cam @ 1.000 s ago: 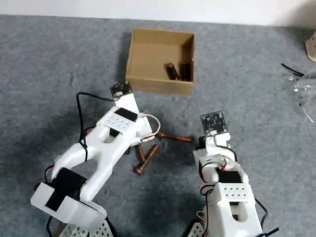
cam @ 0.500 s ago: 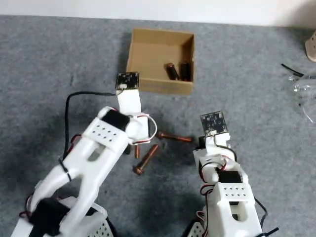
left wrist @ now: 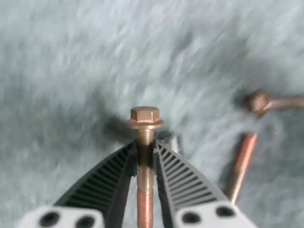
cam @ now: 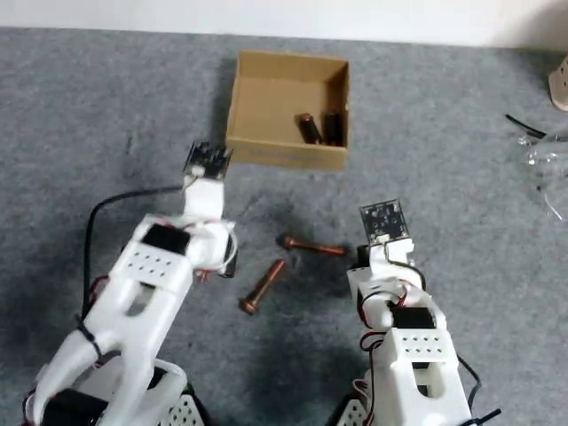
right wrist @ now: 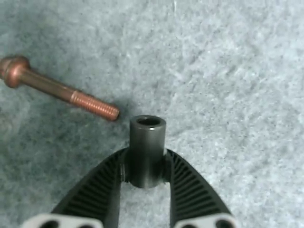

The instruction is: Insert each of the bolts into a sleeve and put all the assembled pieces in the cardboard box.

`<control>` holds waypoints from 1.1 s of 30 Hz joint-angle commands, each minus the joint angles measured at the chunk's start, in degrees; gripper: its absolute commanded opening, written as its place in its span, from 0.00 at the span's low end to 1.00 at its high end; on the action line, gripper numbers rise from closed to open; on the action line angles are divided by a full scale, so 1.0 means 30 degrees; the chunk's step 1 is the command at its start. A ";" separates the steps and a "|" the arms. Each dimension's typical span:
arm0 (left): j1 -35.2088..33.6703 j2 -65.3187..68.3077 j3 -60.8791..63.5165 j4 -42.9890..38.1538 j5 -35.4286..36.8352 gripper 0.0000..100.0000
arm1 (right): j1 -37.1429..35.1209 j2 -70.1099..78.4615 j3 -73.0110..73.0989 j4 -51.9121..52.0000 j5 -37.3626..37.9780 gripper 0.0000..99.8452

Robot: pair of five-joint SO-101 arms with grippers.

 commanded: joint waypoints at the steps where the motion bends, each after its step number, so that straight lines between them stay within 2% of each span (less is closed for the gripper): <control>1: -0.1158 -0.1802 0.2066 0.0352 -0.0410 0.01 | -0.0220 -0.0425 -0.0103 -0.0220 0.0264 0.00; 8: -0.2681 -0.3795 0.2828 0.3077 -0.0440 0.01 | -0.0220 -0.0425 -0.0103 -0.0220 0.0264 0.00; 14: -0.2623 -0.3150 0.2769 0.5275 -0.0410 0.01 | -0.0220 -0.0425 -0.0103 -0.0220 0.0264 0.00; 19: -0.2681 -0.1568 0.2769 0.4747 -0.0410 0.01 | -0.0220 -0.0425 -0.0073 -0.0220 0.0264 0.00; 28: -0.2740 0.2359 0.2681 0.1201 -0.0322 0.01 | -0.0190 -0.0425 -0.0073 -0.0220 0.0293 0.00; 33: -0.2769 0.5201 0.0952 0.1758 -0.0322 0.01 | -0.0190 -0.0425 -0.0073 -0.0220 0.0293 0.00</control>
